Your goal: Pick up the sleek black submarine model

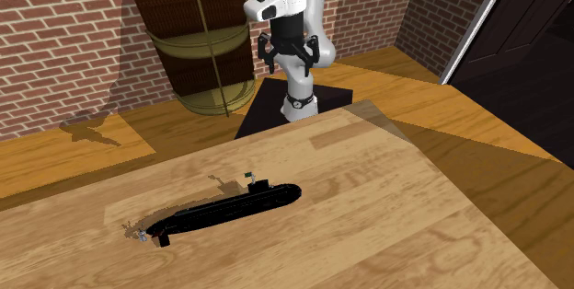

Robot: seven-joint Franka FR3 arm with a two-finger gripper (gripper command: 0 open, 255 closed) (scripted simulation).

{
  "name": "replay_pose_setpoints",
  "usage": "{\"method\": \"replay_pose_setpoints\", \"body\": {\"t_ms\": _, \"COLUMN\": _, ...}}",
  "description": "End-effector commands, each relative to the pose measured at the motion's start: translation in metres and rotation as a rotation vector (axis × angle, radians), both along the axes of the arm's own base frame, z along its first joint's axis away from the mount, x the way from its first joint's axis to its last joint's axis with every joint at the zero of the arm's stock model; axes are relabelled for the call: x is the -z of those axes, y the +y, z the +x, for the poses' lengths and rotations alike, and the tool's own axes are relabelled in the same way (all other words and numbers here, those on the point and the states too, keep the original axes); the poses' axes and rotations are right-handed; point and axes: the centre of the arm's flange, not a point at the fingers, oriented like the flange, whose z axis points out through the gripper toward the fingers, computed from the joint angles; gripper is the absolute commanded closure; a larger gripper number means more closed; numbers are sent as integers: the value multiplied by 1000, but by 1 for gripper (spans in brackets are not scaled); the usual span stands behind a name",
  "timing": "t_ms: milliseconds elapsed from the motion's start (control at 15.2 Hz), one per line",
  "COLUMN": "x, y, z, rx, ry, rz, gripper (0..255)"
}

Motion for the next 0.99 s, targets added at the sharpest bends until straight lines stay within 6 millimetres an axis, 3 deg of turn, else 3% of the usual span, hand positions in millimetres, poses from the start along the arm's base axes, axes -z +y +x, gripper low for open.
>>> {"method": "replay_pose_setpoints", "body": {"t_ms": 0, "x": 0, "y": 0, "z": 0, "rx": 0, "ry": 0, "rz": 0, "gripper": 0}}
{"method": "replay_pose_setpoints", "body": {"t_ms": 462, "x": 10, "y": 29, "z": 86, "rx": 255, "ry": -1, "rz": -26, "gripper": 0}}
{"method": "replay_pose_setpoints", "body": {"t_ms": 924, "x": 20, "y": 36, "z": 177, "rx": 510, "ry": -3, "rz": -52, "gripper": 0}}
